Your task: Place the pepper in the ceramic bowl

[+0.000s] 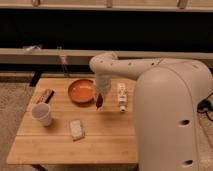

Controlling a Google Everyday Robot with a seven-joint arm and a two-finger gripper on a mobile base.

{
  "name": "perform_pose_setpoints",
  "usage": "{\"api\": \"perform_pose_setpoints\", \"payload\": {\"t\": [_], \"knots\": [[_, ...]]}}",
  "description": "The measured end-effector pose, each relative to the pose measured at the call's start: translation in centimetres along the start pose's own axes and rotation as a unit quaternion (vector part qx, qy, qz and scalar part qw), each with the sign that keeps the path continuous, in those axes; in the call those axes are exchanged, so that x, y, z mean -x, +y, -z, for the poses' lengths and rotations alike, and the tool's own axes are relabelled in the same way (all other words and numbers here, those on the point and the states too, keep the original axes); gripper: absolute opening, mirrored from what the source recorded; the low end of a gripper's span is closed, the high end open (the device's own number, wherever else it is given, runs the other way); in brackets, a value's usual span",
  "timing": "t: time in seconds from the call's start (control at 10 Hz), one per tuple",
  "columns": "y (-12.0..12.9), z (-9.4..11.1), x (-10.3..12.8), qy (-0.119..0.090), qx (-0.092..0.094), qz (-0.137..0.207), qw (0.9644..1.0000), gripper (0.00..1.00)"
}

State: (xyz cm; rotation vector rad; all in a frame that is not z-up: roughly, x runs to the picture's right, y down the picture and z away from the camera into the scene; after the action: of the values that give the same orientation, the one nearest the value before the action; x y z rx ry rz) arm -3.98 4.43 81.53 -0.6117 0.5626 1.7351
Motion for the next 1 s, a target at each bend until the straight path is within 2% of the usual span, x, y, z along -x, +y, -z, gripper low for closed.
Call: {"api": "perform_pose_setpoints", "payload": {"t": [0.2,0.4,0.6,0.7,1.0], "knots": [[3.0,0.4,1.3,-0.005,0.011,0.03,0.9995,0.0],[6.5,-0.9,3.5,-0.004,0.017,0.065,0.9977,0.02],[8.1,-3.7,6.7,0.002,0.023,0.092,0.9955,0.23],[8.4,-4.3,7.3,0.004,0.026,0.094,0.9952,0.3],[9.1,-5.1,9.0,0.008,0.039,0.104,0.9938,0.62]]}}
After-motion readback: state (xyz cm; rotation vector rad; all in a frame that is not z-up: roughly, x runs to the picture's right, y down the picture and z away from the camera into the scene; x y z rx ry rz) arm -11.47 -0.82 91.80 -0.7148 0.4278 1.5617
